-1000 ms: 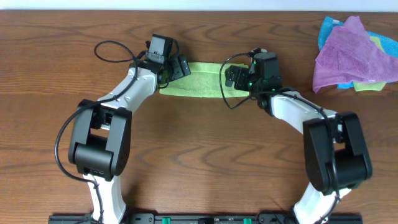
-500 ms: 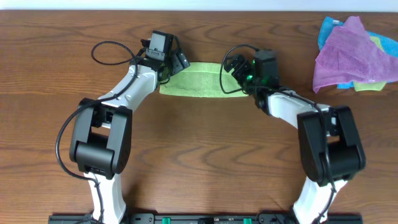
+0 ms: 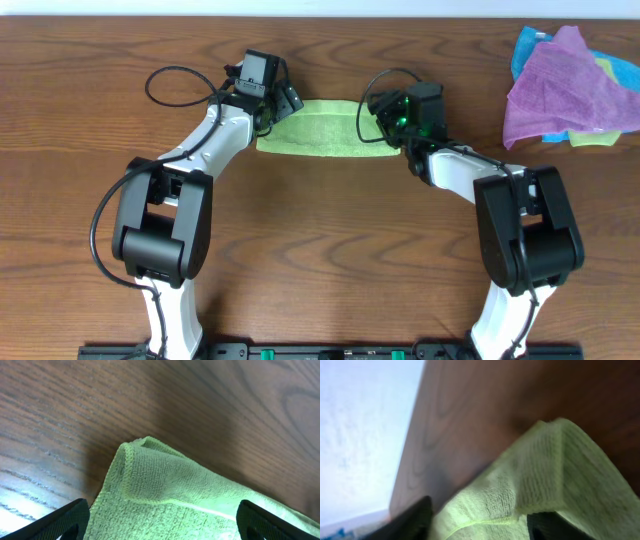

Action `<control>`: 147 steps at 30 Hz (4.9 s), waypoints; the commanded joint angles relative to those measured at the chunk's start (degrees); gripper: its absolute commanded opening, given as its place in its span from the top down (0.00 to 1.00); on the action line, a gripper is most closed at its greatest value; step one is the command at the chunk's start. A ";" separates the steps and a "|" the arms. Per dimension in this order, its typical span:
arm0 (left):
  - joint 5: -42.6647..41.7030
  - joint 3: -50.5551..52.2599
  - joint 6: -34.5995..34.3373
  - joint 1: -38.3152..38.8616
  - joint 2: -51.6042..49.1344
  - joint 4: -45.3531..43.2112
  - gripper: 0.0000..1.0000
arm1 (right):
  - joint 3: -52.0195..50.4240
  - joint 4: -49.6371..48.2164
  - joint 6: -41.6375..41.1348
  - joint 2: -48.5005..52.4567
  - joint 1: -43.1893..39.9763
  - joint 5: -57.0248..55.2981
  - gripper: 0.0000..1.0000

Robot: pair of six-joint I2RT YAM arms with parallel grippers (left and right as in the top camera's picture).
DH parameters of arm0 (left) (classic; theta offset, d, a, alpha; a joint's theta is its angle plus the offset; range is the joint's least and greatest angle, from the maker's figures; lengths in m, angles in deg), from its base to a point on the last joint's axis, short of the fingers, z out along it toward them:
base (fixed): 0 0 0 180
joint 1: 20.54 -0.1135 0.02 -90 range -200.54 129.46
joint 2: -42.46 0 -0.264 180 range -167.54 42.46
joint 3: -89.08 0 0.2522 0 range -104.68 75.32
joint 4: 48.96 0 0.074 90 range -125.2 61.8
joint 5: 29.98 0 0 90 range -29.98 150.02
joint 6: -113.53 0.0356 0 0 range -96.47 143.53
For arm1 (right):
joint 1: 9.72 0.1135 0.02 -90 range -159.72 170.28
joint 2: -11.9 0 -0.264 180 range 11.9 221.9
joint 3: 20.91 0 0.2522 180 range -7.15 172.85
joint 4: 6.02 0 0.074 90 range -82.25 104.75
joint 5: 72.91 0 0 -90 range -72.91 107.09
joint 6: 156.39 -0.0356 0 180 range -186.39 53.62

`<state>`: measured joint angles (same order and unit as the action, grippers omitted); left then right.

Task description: Fold the cloth

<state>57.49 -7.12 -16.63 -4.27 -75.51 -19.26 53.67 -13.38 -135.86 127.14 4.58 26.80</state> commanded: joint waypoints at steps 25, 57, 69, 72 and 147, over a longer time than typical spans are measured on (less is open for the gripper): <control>-9.33 -1.66 6.64 -0.33 0.15 8.35 0.05 | 0.70 4.11 22.73 -4.63 -0.31 15.28 0.01; -15.50 -2.91 9.70 1.55 -2.97 -2.93 0.05 | 0.68 34.47 60.92 -9.92 -2.67 1.49 0.01; -15.06 -2.91 9.68 1.70 -6.43 -2.60 0.05 | 0.68 28.68 61.35 -4.00 -3.39 4.24 0.01; -15.10 -2.91 9.20 1.75 -6.43 -2.47 0.05 | 0.68 27.93 61.35 -3.63 -3.41 4.28 0.01; -21.11 -2.97 14.53 -10.88 4.28 2.86 0.05 | 8.26 28.15 55.78 -8.52 6.43 -0.76 0.99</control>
<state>35.99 -9.65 -5.02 -14.61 -72.06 -17.66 60.25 14.97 -80.78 119.40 9.54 27.57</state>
